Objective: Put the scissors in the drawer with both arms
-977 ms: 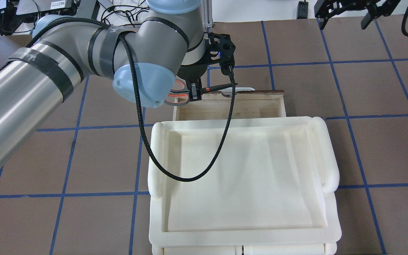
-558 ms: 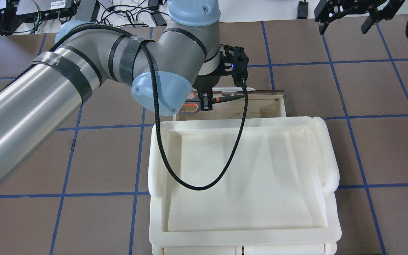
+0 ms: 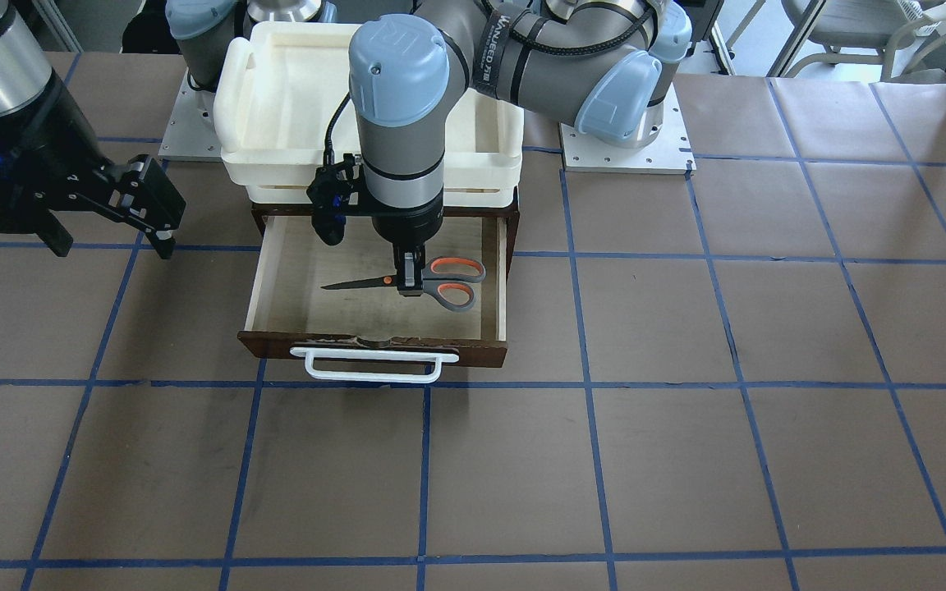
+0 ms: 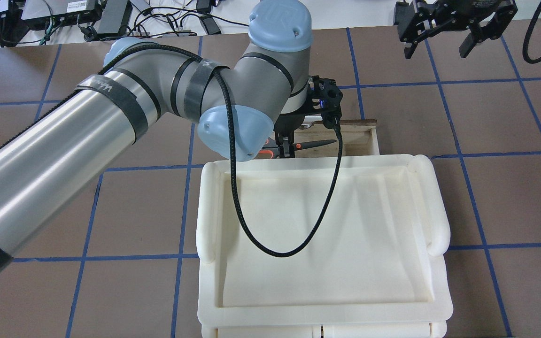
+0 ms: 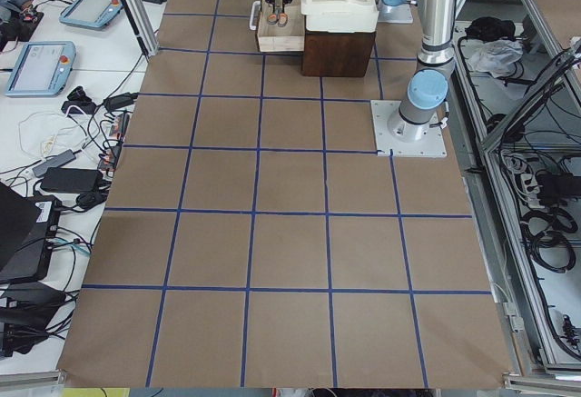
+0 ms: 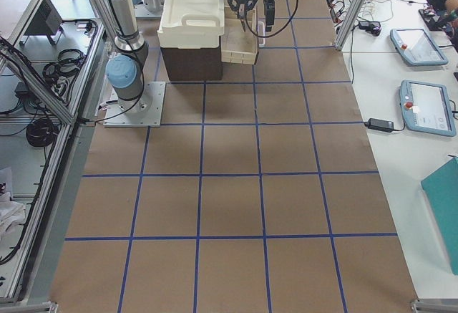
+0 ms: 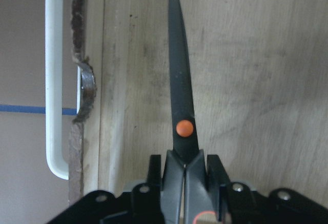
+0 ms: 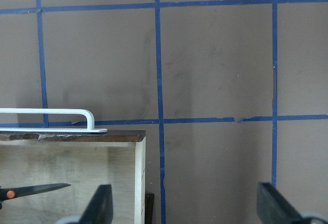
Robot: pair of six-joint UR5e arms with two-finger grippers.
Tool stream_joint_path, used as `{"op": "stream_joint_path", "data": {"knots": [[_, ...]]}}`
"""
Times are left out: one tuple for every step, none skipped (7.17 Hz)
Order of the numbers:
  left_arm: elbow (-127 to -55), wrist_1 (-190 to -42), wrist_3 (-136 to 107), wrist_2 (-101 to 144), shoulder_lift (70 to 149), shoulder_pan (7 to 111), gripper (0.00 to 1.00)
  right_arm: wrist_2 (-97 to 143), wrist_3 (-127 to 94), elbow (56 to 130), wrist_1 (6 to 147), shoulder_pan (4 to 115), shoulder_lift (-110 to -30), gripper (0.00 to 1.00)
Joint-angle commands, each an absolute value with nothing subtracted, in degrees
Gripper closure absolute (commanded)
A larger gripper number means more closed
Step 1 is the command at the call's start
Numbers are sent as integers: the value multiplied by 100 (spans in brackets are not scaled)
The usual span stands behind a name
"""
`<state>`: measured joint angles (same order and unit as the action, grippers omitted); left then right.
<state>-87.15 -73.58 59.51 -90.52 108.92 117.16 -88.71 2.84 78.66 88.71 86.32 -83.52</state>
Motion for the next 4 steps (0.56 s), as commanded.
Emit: {"op": "stream_joint_path", "data": {"knots": [[-8736,-7356,5793,-9009,10960,11760,100,-8851,281,7866,8658,8675,-8358,0],[-8762,-7339,5705,-9000,11021,11777,100,-8851,281,7866,8631,8684,-8358,0],[-8771,-7339,5687,-9026,11048,11882,100,-8851,281,7866,8613,8692,-8358,0],[-8789,-7339,5695,-9035,11048,11909,100,-8938,246,7866,8622,8805,-8358,0]]}}
